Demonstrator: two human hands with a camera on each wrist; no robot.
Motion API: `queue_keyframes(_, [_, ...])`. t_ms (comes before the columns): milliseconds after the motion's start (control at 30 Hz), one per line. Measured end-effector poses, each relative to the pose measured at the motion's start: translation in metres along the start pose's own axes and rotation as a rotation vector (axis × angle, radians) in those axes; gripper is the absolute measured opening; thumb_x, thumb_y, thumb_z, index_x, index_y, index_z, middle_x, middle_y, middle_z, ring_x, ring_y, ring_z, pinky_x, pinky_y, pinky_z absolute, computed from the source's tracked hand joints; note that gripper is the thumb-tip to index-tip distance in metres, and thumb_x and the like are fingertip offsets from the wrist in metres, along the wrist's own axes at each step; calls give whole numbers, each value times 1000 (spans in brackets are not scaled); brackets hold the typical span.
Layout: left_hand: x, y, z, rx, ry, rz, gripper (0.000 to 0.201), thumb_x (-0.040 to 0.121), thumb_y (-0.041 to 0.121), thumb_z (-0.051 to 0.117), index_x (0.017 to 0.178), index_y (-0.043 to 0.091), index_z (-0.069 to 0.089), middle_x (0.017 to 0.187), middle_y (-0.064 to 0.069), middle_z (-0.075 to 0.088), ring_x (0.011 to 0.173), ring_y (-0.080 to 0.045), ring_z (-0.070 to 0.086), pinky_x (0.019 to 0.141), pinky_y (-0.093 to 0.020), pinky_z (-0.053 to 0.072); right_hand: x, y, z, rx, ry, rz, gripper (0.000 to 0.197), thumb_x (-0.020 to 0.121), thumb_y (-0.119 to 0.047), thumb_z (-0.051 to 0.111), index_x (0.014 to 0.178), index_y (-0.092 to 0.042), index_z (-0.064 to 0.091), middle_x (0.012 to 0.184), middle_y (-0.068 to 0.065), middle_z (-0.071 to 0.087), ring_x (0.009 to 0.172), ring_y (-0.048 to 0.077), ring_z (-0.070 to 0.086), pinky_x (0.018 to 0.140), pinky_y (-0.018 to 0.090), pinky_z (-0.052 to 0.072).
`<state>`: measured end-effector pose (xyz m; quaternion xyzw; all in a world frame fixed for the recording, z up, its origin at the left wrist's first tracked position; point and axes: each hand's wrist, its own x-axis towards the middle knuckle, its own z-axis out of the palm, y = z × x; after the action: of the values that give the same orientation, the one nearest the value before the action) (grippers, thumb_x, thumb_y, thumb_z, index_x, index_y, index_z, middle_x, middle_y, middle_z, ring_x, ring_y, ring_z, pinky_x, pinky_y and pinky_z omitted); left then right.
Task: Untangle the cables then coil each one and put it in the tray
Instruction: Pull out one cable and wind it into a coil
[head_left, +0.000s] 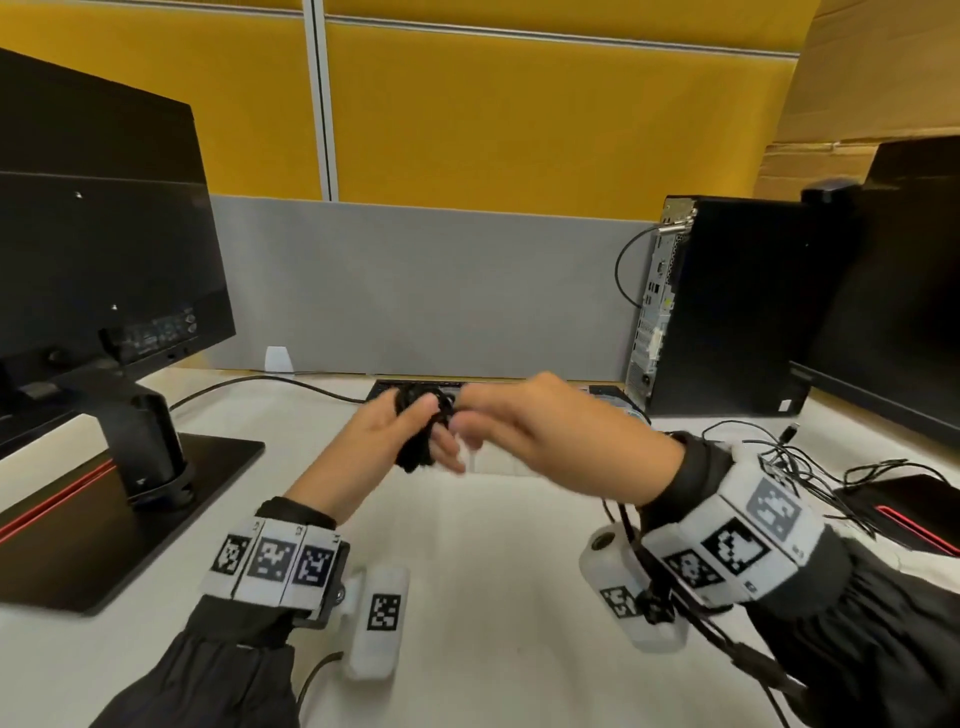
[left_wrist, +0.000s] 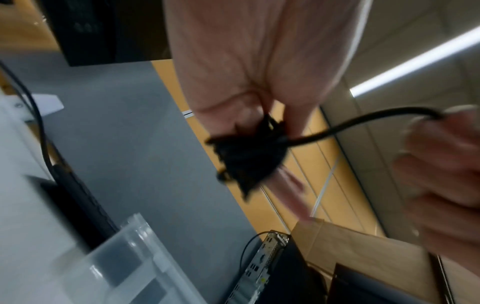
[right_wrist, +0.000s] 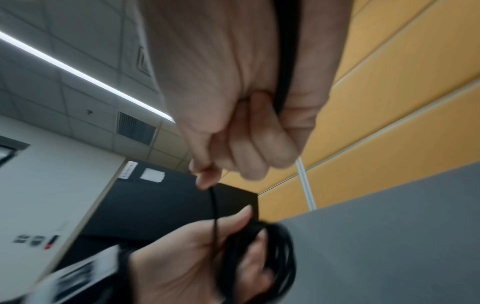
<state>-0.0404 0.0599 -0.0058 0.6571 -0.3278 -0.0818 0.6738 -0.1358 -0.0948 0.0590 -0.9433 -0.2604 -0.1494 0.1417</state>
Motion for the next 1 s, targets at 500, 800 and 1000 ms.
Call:
queue_keyframes(500, [-6, 9, -5, -758, -75, 4, 35, 55, 44, 84, 58, 18, 61, 37, 9, 38, 24, -3, 33, 56, -14, 49, -3, 41, 19, 466, -314, 288, 26, 103, -27, 30, 95, -16, 53, 61, -5, 34, 42, 3, 32, 40, 18, 31])
queue_keyframes(800, [8, 5, -11, -848, 402, 157, 28, 99, 32, 34, 86, 14, 51, 75, 2, 71, 78, -10, 70, 73, -20, 55, -11, 26, 36, 220, -472, 263, 25, 102, -26, 32, 102, -21, 56, 69, -12, 41, 55, 3, 40, 54, 13, 36])
queue_keyframes(1000, [3, -6, 7, -13, 163, 32, 33, 96, 35, 38, 98, 8, 58, 87, -3, 73, 86, -16, 68, 77, -23, 51, -7, -9, 41, -235, -71, -23, 28, 99, -37, 40, 92, -19, 61, 86, 0, 65, 82, 15, 55, 62, 27, 40])
